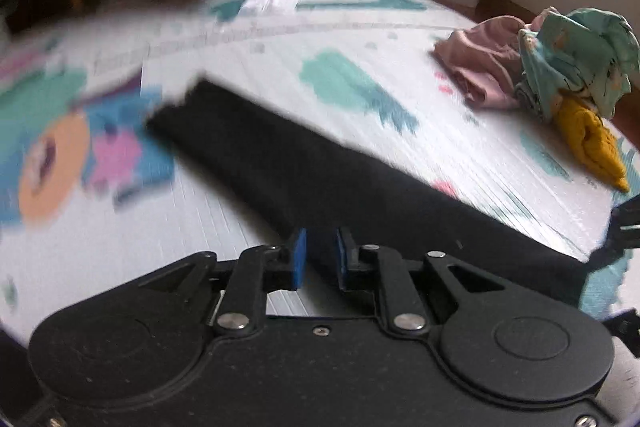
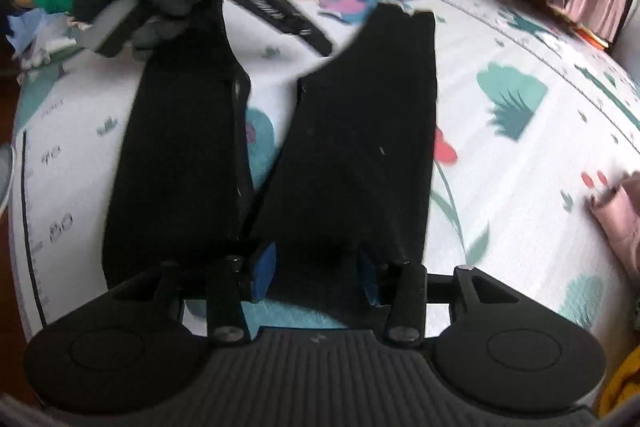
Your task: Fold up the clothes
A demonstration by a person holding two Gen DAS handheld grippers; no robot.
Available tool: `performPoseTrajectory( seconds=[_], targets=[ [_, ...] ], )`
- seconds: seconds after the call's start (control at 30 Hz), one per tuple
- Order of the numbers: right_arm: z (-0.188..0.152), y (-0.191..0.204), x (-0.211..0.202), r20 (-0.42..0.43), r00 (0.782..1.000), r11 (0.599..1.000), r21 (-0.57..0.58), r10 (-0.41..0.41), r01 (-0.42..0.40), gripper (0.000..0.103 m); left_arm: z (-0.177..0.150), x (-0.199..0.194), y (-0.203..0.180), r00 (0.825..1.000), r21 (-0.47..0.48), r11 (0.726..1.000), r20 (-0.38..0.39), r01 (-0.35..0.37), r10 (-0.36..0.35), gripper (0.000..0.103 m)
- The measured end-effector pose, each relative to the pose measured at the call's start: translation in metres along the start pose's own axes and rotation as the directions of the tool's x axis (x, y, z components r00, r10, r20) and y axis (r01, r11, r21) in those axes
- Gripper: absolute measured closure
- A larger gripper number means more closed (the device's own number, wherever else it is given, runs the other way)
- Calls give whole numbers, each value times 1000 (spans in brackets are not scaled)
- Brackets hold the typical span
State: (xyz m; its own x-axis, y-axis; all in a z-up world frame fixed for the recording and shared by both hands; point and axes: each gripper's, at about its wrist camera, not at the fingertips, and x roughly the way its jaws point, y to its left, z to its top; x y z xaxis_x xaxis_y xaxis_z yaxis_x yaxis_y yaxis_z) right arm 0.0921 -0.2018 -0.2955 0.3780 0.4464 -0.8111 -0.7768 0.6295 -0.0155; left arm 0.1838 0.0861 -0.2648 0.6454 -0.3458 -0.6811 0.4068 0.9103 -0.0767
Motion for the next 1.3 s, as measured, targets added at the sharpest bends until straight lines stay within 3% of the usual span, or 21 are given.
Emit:
performPoseTrajectory(
  seconds=[0.1,0.2,0.23,0.3,0.4,0.5,0.57,0.63,0.67,0.77,0.87,0.97,1.03,1.13,1.2,1.3],
  targets=[
    [7,8,6,3,1000,999,-32,18,-18,57,6,17,-6,1000,130,991,10,12,-13,90],
    [9,4,22,-42,998,999,5,43,-43,57,-5,43,-7,999,327,945,-38,-18,32,89],
    [9,0,26,-42,998,998,25,50,-49,57,-5,47,-2,999,358,933,-27,-33,46,83],
    [6,-2,22,-40,997,998,37,58,-57,57,7,55,18,997,330,942,-33,-60,75,68],
    [15,1,38,-42,998,998,30,54,-53,56,29,70,40,992,313,946,-56,-87,110,61],
    [29,15,52,-54,998,999,34,44,-42,56,45,64,50,989,312,940,-17,-135,148,66],
    [29,13,53,-54,998,998,39,41,-39,56,50,60,51,995,271,957,0,-99,103,66],
    [28,14,49,-51,998,1000,15,24,-24,56,45,77,50,992,283,959,-107,-38,70,65],
    [28,16,46,-50,999,1000,-1,13,-14,55,45,80,51,990,295,955,-123,-25,64,62],
    [31,24,35,-24,1000,998,-57,-16,15,55,68,44,78,994,229,968,-11,-104,109,64],
    [39,44,22,31,1000,992,-124,2,2,55,84,-6,126,985,68,985,78,-162,156,63],
    [43,77,14,64,997,972,-234,47,-31,55,67,-60,166,969,-21,975,109,-221,222,63],
    [39,102,13,60,995,942,-330,80,-55,55,42,-90,179,962,-25,968,107,-252,253,64],
    [28,130,16,30,994,893,-444,102,-78,55,-10,-116,175,953,96,948,62,-302,297,64],
    [22,138,17,8,993,875,-475,115,-97,57,-44,-121,168,956,146,945,4,-292,295,64],
    [18,147,21,-3,993,854,-511,117,-102,58,-84,-128,168,970,-30,970,-28,-243,242,68]
  ],
)
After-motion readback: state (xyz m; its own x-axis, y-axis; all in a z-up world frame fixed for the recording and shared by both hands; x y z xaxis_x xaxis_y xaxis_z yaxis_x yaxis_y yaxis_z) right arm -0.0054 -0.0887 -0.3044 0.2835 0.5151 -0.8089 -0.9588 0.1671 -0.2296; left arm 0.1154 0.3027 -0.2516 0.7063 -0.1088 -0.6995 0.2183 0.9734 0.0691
